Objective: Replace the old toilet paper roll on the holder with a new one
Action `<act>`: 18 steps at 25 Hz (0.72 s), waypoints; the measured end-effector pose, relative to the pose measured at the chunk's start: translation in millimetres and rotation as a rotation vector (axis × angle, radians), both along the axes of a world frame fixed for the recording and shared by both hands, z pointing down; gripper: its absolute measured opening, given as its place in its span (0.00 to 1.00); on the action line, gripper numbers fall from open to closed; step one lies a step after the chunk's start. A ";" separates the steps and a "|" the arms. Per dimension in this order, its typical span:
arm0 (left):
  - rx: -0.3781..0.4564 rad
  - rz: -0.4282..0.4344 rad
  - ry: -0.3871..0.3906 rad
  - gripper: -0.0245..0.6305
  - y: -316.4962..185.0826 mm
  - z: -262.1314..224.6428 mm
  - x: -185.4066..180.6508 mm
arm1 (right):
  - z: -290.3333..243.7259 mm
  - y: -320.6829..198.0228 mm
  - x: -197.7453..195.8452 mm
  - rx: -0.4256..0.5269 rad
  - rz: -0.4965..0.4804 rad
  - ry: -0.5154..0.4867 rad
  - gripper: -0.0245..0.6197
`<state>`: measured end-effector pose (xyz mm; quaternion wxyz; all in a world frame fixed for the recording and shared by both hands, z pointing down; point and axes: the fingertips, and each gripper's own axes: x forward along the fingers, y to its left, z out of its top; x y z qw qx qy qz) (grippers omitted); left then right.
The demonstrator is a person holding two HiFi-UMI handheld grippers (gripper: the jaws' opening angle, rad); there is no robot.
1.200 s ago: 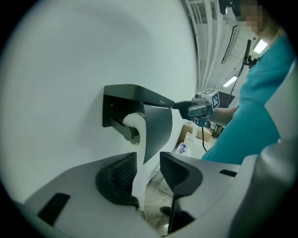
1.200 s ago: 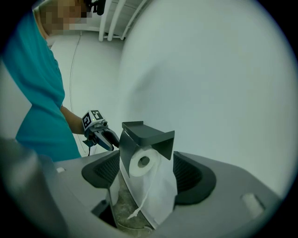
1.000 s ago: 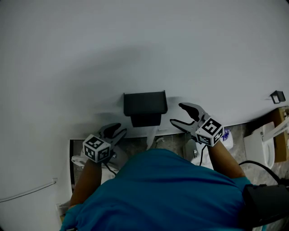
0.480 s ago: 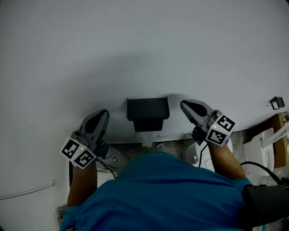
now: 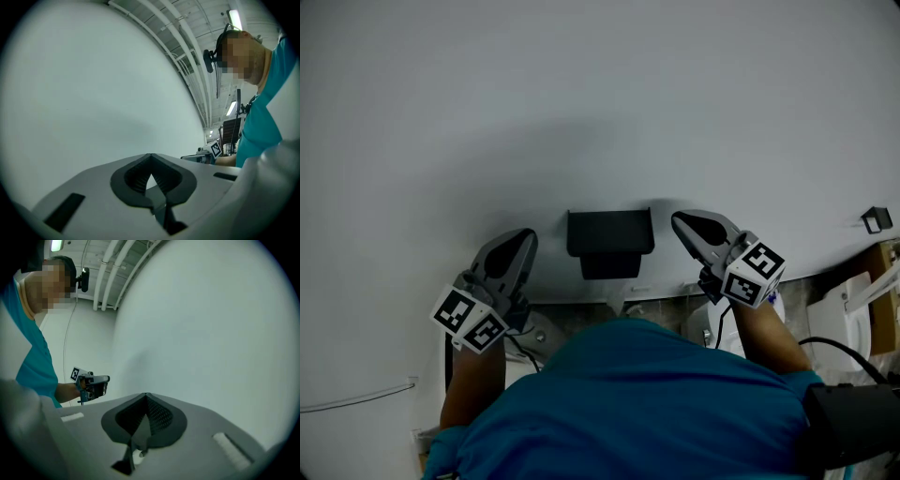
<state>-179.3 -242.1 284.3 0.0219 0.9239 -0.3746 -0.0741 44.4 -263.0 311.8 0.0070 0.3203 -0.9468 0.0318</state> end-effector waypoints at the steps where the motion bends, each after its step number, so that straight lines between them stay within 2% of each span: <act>1: 0.001 0.002 -0.001 0.05 0.5 -0.7 0.7 | 0.1 0.4 -0.3 0.000 -0.001 0.001 0.04; 18: -0.028 0.035 -0.013 0.05 3.5 8.0 8.3 | 1.0 6.9 -8.5 0.023 -0.032 0.027 0.04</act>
